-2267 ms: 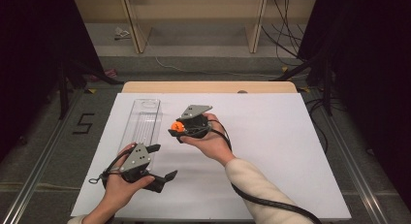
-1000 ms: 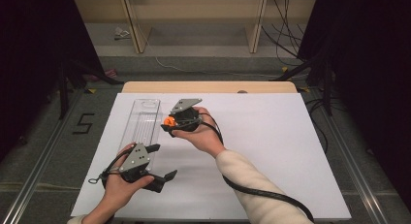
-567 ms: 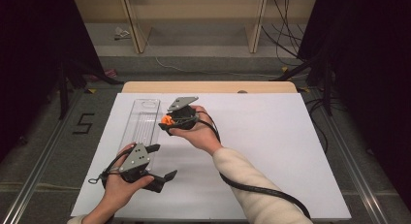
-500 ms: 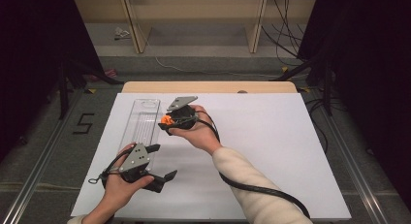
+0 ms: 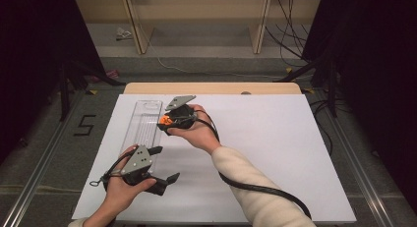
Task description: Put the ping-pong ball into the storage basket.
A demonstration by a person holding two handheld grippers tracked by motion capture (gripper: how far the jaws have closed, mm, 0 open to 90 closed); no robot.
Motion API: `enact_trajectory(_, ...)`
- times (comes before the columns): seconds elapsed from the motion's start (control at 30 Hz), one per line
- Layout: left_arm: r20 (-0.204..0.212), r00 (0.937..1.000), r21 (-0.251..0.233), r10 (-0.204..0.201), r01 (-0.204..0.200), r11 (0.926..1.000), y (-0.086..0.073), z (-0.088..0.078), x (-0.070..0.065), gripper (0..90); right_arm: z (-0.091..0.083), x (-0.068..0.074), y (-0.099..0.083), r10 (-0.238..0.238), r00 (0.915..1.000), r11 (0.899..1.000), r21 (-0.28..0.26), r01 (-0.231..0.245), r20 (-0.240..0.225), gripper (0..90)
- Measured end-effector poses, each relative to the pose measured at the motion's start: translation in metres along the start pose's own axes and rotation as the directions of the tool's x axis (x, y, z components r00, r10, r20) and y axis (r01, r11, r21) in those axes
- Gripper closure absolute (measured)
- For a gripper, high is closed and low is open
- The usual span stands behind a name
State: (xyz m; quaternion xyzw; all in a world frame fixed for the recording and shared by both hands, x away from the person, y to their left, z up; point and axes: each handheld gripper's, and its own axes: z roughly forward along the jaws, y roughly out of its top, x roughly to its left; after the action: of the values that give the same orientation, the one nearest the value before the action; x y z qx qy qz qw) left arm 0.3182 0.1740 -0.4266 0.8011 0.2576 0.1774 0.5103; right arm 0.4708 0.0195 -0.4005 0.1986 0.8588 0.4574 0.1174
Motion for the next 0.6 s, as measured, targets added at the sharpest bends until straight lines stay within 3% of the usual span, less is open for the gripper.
enact_trajectory(0.6,0.0,1.0,0.006,0.008,-0.008,0.9999,-0.001,0.0,0.0,0.8,0.016,0.002,0.009,-0.014,0.9998,1.0,0.02,0.014,-0.014,51.5)
